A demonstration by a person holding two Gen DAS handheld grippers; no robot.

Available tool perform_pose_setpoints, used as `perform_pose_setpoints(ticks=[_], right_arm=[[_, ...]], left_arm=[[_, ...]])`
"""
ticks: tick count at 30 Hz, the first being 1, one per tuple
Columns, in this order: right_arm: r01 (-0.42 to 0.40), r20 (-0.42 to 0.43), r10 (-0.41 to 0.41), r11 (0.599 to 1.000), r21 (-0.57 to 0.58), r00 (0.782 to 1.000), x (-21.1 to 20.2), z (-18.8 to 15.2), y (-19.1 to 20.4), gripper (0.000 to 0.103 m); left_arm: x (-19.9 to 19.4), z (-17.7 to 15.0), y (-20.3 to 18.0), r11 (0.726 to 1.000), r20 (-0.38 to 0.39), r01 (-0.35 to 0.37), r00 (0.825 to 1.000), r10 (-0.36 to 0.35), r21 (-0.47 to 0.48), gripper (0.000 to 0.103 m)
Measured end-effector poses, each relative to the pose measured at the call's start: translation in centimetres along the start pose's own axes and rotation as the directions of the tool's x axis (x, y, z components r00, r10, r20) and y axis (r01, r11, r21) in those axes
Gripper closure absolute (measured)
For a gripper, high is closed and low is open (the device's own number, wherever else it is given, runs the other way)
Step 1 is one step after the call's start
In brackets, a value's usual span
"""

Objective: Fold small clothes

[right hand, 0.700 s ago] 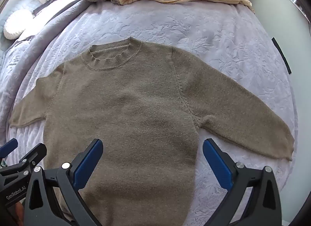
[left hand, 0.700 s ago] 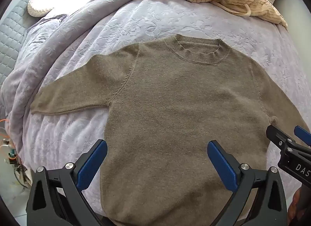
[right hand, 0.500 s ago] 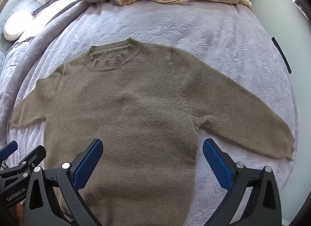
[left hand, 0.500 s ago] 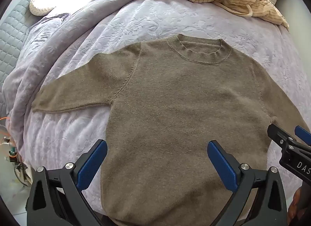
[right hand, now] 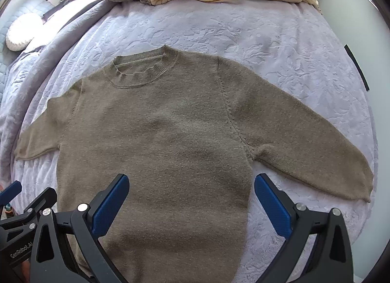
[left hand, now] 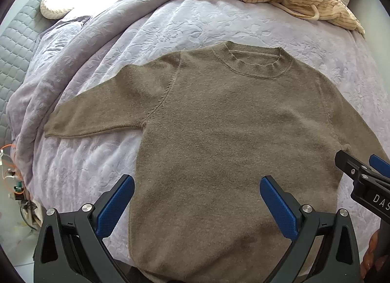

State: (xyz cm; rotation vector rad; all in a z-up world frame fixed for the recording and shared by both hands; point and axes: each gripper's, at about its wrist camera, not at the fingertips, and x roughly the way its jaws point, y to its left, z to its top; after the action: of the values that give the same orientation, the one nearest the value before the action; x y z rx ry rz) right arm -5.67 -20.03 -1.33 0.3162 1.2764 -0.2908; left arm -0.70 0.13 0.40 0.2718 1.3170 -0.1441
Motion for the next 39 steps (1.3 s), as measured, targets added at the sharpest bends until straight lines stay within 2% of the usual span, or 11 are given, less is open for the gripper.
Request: perform_pose_setpoints(ticks=[5, 11, 39], right_arm=[[-0.006, -0.004, 0.006, 1.000, -0.001, 1.000, 0.2, 0.0, 0.0, 0.001], [-0.014, -0.006, 0.014, 1.000, 0.001, 1.000, 0.3, 0.1, -0.1, 0.001], [-0.009, -0.025, 0.009, 1.000, -0.017, 1.000, 1.1, 0.4, 0.4, 0.001]], left_arm=[[0.0, -0.4, -0.2, 1.000, 0.027, 0.011, 1.000, -0.011, 0.009, 0.000], [-0.1, -0.4, -0.4, 1.000, 0.045, -0.021, 0.999, 0.020, 0.010, 0.000], [0.6, -0.5, 0.3, 1.000, 0.003, -0.014, 1.000, 0.014, -0.024, 0.000]])
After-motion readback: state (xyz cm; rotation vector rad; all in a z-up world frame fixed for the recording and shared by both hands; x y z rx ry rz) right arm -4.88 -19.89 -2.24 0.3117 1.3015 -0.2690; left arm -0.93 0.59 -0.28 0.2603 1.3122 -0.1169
